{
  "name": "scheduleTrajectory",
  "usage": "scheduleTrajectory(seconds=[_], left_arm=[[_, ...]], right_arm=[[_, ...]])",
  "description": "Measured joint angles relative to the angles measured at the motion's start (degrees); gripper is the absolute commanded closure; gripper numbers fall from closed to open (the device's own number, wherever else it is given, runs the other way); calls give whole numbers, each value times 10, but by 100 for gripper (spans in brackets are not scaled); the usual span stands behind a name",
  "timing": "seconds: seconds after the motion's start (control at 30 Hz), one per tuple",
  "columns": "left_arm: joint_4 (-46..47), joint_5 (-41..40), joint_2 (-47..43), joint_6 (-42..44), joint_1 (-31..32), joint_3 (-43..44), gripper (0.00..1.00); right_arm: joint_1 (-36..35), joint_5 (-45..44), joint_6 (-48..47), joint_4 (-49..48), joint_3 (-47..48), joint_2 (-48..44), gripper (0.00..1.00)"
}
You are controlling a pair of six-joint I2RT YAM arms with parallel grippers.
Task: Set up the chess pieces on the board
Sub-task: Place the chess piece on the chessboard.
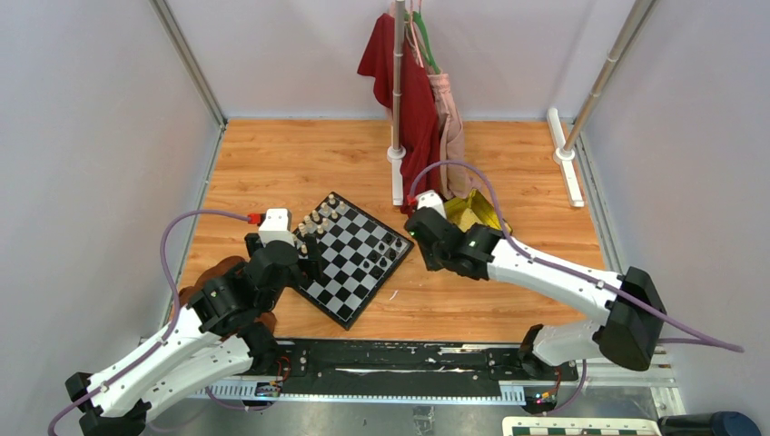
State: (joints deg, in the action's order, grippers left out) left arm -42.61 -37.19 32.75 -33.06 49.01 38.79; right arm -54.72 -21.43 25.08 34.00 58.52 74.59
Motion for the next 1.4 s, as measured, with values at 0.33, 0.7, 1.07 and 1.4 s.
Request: scheduleTrajectory(seconds=[0.33,0.7,1.07,1.4], left_arm=[[0,-2,-2,0,0,0,0],[-4,-12,-17,-6,3,0,0],[-8,-22,-24,-12,3,0,0],[-8,-25,-25,-13,3,0,0]], right_arm=[[-108,1,-4,2,73,99,100],[-136,23,-28,-28,147,208,100],[-141,52,-51,-44,208,288,100],[-141,61,-58,-47,216,320,100]])
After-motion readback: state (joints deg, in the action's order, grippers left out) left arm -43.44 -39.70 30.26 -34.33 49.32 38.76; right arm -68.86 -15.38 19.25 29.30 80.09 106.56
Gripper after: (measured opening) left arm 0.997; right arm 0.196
